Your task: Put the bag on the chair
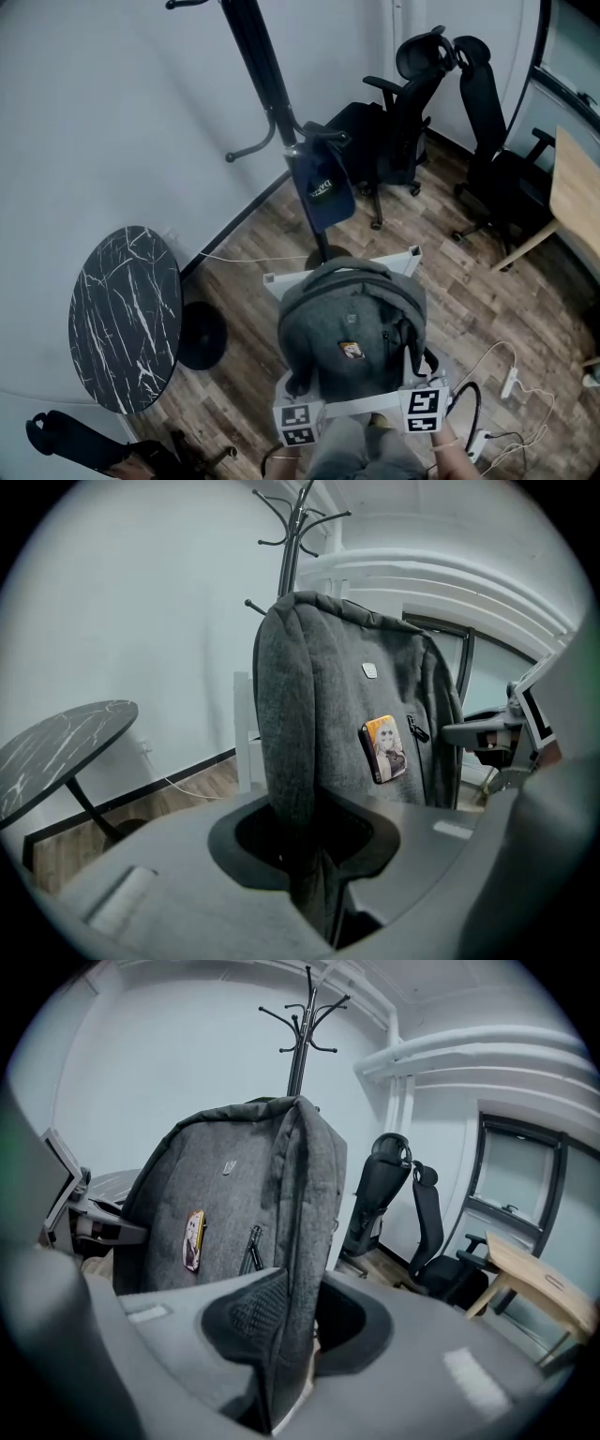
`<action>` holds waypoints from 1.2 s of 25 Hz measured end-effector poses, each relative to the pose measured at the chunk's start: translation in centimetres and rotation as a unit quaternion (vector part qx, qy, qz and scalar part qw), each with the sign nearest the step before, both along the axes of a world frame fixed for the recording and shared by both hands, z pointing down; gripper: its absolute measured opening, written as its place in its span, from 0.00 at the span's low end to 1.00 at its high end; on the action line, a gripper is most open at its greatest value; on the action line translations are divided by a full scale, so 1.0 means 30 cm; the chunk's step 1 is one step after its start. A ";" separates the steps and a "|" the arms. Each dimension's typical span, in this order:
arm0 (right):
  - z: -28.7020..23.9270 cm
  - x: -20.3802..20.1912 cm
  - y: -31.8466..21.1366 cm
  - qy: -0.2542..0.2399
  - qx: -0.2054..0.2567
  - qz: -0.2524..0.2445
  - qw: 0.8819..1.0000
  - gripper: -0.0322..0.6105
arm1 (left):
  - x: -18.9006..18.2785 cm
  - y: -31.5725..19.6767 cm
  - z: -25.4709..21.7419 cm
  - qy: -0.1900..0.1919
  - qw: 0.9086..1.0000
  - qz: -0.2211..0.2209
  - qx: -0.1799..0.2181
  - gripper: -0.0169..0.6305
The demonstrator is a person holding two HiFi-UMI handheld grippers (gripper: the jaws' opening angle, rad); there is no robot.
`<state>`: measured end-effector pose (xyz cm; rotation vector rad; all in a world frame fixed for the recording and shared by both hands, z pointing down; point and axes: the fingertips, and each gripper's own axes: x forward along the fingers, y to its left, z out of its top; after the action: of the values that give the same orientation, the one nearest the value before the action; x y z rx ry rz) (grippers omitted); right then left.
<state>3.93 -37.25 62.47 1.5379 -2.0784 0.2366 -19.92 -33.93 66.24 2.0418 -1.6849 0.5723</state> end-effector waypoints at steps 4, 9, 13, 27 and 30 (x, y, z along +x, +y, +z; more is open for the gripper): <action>0.074 -0.007 -0.016 0.000 -0.011 0.000 1.000 0.17 | -0.003 -0.008 0.074 0.000 1.000 -0.003 -0.009 0.15; 0.157 -0.027 -0.036 0.008 -0.024 -0.014 1.000 0.18 | -0.018 -0.022 0.153 -0.002 1.000 -0.007 -0.022 0.15; 0.213 -0.031 -0.040 0.010 -0.032 -0.025 0.999 0.18 | -0.019 -0.017 0.205 -0.001 0.999 -0.009 -0.031 0.15; 0.349 -0.052 -0.115 0.011 -0.040 -0.026 0.999 0.18 | -0.045 -0.102 0.339 -0.003 0.999 -0.019 -0.041 0.15; 0.382 -0.055 -0.117 0.011 -0.049 -0.025 0.998 0.18 | -0.048 -0.107 0.370 -0.004 0.999 -0.018 -0.049 0.15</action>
<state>2.26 -40.74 73.92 1.4226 -2.0544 0.2986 -21.35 -37.15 77.36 1.9387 -1.6605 0.6389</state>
